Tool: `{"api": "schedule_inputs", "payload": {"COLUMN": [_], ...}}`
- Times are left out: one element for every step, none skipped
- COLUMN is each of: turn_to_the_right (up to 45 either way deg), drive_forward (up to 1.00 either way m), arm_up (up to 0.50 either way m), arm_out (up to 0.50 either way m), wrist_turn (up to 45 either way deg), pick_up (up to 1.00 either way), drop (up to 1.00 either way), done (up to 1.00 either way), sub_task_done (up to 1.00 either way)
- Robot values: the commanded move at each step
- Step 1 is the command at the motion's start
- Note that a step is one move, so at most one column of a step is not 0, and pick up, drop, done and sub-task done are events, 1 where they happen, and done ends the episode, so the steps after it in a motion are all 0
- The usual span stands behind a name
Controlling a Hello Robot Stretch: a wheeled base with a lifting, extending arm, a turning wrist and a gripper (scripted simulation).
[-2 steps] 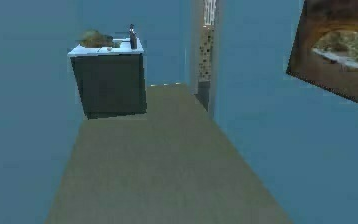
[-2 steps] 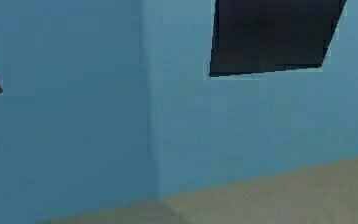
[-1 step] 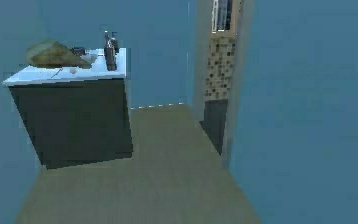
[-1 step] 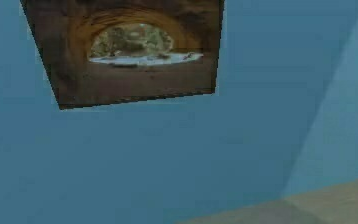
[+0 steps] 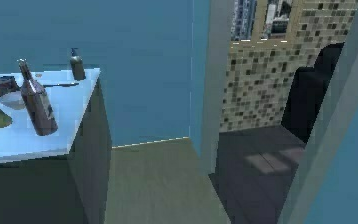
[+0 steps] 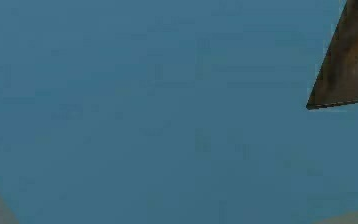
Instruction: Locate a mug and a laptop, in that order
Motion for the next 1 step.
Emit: {"api": "schedule_inputs", "payload": {"turn_to_the_right": [-9.0], "drive_forward": [0.00], "arm_up": [0.00], "arm_out": [0.00], "wrist_turn": [0.0], "pick_up": [0.00], "drop": [0.00], "done": [0.00], "sub_task_done": [0.00]}}
